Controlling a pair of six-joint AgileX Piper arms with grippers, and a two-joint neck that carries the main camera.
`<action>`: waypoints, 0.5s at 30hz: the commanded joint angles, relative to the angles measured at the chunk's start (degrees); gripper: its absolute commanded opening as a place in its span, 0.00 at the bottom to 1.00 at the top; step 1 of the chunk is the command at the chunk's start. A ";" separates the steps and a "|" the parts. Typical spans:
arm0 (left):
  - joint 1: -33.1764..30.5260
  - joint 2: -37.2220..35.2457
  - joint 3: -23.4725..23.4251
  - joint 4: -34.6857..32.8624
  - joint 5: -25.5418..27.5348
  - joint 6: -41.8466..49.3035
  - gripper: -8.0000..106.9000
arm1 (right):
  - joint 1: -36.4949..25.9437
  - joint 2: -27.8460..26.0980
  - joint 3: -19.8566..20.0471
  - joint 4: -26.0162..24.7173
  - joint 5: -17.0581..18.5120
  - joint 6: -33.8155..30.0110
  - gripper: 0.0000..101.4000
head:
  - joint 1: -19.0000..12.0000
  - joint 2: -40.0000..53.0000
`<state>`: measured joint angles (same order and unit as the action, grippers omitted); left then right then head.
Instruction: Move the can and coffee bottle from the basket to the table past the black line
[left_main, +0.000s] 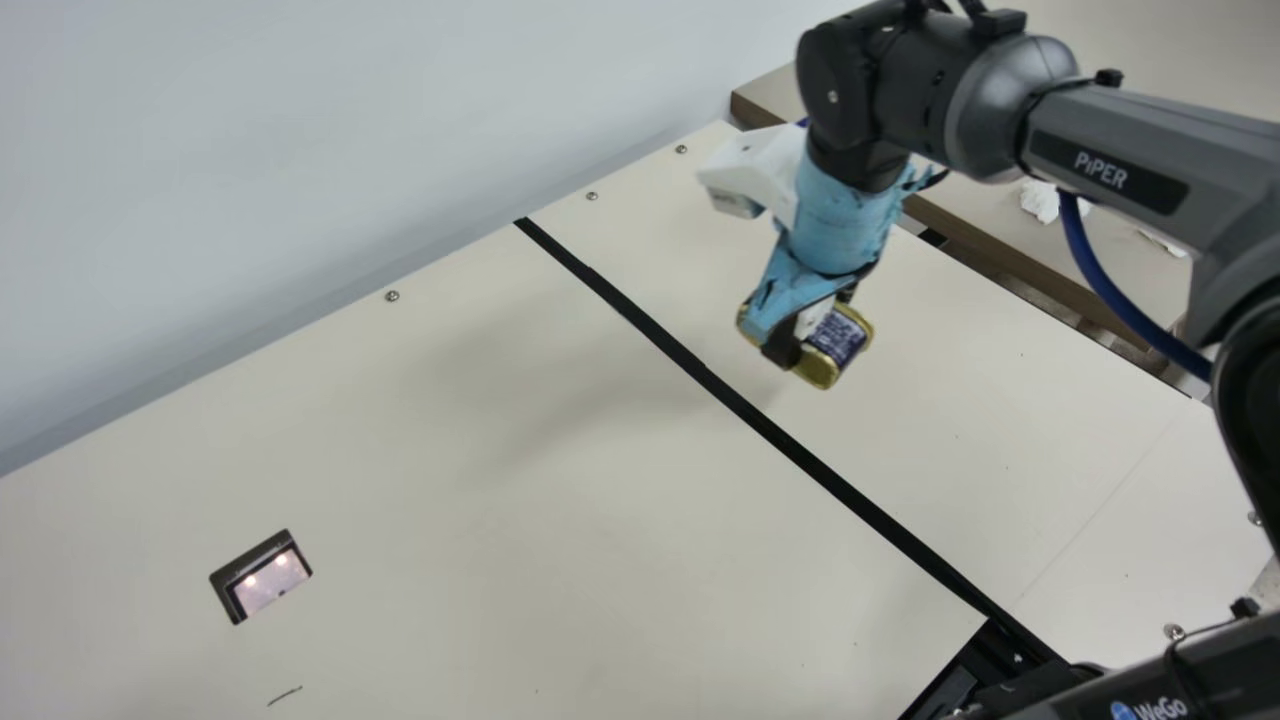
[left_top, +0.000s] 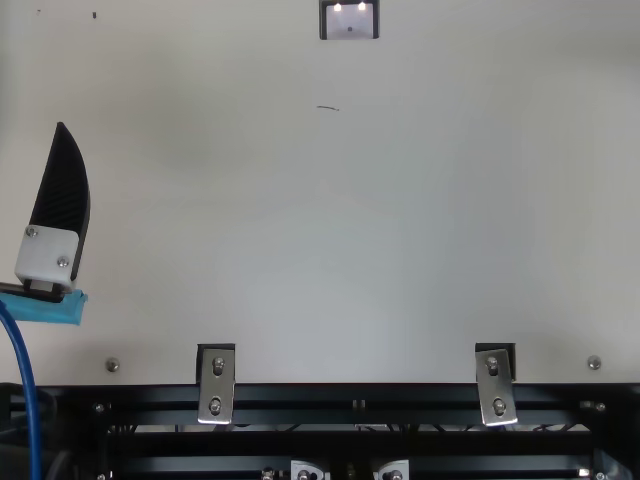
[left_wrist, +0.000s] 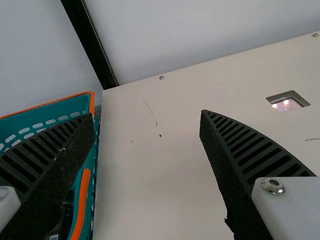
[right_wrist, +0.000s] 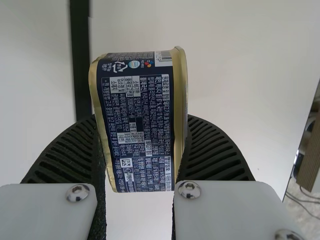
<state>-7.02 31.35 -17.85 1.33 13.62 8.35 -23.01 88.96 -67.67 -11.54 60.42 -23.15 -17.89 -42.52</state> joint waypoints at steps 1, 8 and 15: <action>0.00 0.00 0.00 0.00 0.00 0.00 0.85 | -3.15 0.26 0.51 -0.14 -0.48 -0.25 0.00 | -1.13 -1.32; 0.00 0.00 0.00 0.00 0.00 0.00 0.85 | -8.96 1.28 2.42 -0.15 -2.67 -0.58 0.00 | -1.13 -1.32; 0.00 0.00 0.00 0.00 0.00 0.00 0.85 | -13.40 1.73 4.65 1.52 -6.05 -1.25 0.00 | -1.13 -1.32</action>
<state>-7.02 31.35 -17.85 1.33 13.62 8.35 -35.86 90.66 -63.22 -10.99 54.89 -24.30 -17.60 -42.52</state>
